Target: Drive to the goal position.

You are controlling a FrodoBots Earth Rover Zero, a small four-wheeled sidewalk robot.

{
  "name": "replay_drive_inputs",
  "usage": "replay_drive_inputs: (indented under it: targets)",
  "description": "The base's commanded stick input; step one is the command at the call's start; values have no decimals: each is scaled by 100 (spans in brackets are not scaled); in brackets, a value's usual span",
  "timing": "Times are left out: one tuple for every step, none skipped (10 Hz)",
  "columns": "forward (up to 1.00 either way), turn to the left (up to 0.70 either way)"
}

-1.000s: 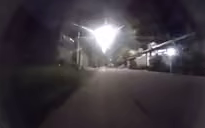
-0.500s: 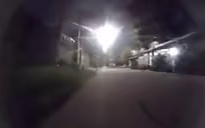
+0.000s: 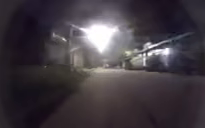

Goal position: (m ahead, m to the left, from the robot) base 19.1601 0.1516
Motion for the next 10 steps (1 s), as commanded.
replay_drive_inputs:
  targets:
    - [70, -25]
    - [70, -7]
    - [70, 0]
    - [70, 0]
    - [70, 0]
    - [70, 0]
    - [70, 0]
    - [70, 0]
    - [70, 0]
    - [70, 0]
